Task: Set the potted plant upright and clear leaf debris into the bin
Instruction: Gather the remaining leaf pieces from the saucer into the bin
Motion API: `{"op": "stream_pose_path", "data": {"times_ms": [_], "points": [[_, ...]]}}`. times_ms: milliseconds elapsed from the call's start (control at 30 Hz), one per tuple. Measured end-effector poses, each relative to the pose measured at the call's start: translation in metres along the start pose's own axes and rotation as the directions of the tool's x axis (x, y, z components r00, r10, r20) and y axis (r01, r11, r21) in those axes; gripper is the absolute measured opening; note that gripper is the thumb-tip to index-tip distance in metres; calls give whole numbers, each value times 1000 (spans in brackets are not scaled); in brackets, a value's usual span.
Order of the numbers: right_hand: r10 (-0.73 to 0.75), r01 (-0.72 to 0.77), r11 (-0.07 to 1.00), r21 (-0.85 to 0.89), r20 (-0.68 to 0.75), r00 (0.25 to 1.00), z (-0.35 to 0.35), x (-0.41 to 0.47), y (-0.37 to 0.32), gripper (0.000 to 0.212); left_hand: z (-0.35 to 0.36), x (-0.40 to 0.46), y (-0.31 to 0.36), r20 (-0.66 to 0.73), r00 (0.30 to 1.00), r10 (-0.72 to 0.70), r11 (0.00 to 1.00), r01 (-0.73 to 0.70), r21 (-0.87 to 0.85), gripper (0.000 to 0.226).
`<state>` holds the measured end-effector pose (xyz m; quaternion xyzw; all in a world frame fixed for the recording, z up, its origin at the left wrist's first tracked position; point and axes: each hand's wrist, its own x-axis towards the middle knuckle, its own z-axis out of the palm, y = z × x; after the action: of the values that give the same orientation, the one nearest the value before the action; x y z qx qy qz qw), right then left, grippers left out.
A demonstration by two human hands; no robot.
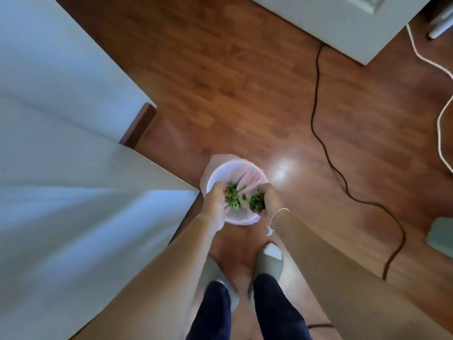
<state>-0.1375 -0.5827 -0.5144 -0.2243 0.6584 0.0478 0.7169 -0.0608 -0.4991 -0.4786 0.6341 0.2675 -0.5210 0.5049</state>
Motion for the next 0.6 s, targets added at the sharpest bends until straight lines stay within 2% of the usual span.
{"op": "stream_pose_path", "data": {"times_ms": [67, 200, 300, 333, 433, 533, 600], "points": [[28, -27, 1000, -4, 45, 999, 1, 23, 11, 15, -4, 21, -9, 14, 1000, -25, 999, 25, 25, 52], [68, -66, 997, -37, 53, 996, 2, 50, 20, 46, -7, 42, -15, 17, 999, -52, 999, 52, 14, 55], [74, -74, 997, 0, 92, 993, 4, 52, 18, 17, -9, 43, -11, 12, 999, -49, 999, 49, 15, 55], [70, -70, 998, 1, 92, 993, 5, 51, 17, 17, -9, 41, -9, 9, 999, -48, 999, 48, 17, 55], [27, -24, 999, -46, 66, 997, 8, 44, 15, 39, -10, 31, 1, -11, 999, -41, 999, 42, 28, 54], [0, 3, 993, -114, 33, 999, 12, 34, 9, 14, -11, 17, 14, -22, 1000, -20, 999, 20, 35, 53], [-7, 5, 987, -158, -13, 1000, 18, 24, 3, 11, -12, 7, 25, -22, 1000, 6, 999, -6, 39, 52]]}}
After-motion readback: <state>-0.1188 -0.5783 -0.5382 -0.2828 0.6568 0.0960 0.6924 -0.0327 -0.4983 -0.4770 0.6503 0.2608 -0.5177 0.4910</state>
